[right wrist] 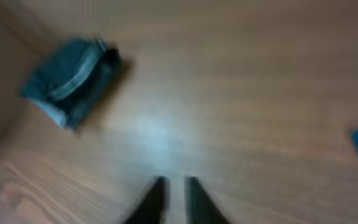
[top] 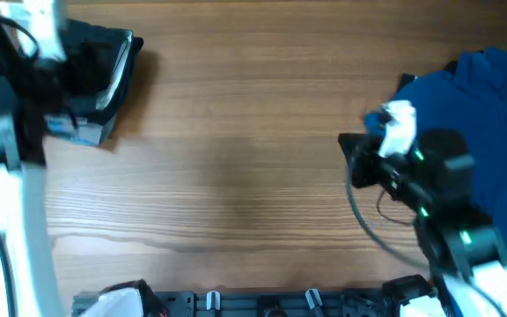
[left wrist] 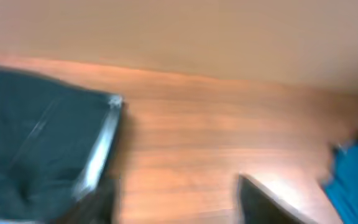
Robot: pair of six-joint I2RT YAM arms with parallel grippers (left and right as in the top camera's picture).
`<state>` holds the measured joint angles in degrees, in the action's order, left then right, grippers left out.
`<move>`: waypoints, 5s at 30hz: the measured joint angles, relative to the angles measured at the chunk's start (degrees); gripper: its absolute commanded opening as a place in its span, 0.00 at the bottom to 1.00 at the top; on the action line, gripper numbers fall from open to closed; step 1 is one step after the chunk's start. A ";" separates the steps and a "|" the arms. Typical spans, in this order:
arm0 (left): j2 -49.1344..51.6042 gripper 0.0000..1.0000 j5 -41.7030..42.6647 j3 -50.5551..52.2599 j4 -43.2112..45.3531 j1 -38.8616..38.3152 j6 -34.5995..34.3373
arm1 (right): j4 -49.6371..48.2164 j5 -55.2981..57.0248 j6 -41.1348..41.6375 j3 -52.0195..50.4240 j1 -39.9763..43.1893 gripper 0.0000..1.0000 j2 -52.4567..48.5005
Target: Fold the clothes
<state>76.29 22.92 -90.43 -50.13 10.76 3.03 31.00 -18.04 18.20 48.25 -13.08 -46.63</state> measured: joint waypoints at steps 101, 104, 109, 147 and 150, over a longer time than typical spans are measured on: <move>-41.35 1.00 -11.43 22.38 5.20 -10.40 0.76 | -31.80 7.13 -23.56 -47.80 9.88 1.00 45.64; -47.23 1.00 -11.85 34.53 17.44 -10.38 0.13 | -31.89 7.13 -23.56 -47.80 9.88 1.00 45.64; -58.90 1.00 -12.00 52.72 29.27 -10.01 -1.36 | -31.91 7.15 -23.41 -47.82 9.88 1.00 45.66; -75.52 1.00 -12.00 89.53 46.66 -10.40 -4.66 | -31.89 7.15 -23.39 -47.82 9.88 1.00 45.70; -75.52 1.00 -12.00 89.53 46.66 -10.40 -4.66 | -31.89 7.13 -23.39 -47.82 9.88 1.00 45.70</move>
<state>0.78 10.92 -0.91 -3.46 0.36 -1.63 -0.89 -10.92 -5.19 0.43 -3.20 -0.93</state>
